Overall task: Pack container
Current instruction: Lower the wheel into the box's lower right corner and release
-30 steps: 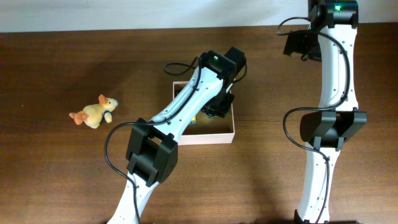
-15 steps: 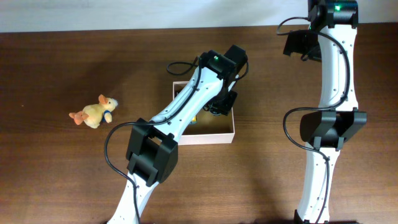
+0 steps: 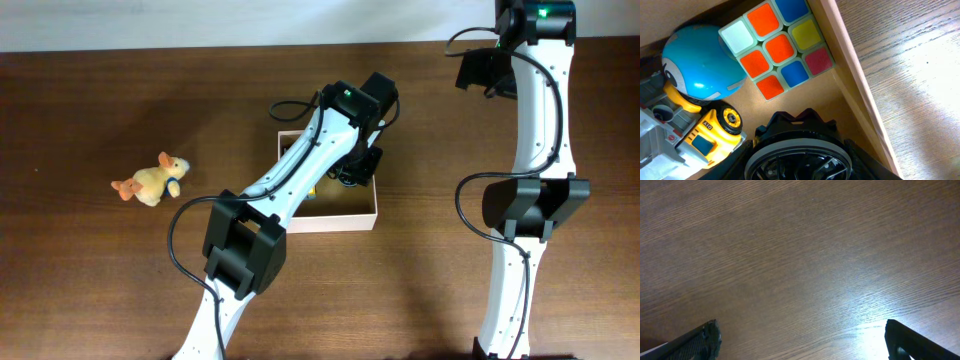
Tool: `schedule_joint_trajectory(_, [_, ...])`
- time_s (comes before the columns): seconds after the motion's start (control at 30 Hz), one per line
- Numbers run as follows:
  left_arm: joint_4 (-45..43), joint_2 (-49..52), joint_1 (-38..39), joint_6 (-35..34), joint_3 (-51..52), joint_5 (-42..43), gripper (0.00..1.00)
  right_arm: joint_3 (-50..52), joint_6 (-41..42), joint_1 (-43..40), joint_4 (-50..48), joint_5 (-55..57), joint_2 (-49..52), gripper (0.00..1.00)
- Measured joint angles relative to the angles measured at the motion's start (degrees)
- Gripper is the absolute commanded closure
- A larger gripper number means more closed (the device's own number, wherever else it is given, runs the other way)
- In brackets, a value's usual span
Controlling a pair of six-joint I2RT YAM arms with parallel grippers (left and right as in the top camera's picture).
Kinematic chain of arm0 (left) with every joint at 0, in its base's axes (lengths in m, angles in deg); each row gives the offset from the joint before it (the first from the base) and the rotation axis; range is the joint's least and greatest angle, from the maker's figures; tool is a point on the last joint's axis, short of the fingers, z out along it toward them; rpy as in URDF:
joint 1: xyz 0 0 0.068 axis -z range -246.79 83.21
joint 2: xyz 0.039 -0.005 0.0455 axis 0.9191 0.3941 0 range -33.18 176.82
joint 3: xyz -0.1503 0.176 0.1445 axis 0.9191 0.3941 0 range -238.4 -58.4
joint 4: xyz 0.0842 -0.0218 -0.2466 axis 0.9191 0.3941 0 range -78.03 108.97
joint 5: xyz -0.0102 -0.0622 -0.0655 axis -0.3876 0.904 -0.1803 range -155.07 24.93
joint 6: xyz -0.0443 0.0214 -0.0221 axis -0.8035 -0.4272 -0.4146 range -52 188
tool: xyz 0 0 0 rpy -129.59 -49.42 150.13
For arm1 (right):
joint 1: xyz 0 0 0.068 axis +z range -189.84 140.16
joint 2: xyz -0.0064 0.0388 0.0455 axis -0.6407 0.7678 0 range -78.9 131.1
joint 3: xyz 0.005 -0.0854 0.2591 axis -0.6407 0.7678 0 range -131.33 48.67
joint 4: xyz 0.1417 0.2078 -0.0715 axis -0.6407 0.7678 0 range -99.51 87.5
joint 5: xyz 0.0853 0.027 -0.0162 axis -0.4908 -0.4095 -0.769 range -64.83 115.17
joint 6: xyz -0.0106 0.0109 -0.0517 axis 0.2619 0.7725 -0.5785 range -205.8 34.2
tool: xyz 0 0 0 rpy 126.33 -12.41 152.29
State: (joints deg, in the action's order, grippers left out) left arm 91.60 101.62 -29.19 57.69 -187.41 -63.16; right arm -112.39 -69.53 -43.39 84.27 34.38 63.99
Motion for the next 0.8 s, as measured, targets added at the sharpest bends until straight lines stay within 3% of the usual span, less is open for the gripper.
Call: schedule_joint_trajectory(0.8, [-2.54,0.00,0.59,0.00,0.94,0.24,0.53,0.00,0.00,0.00,0.00,0.00,0.00,0.01])
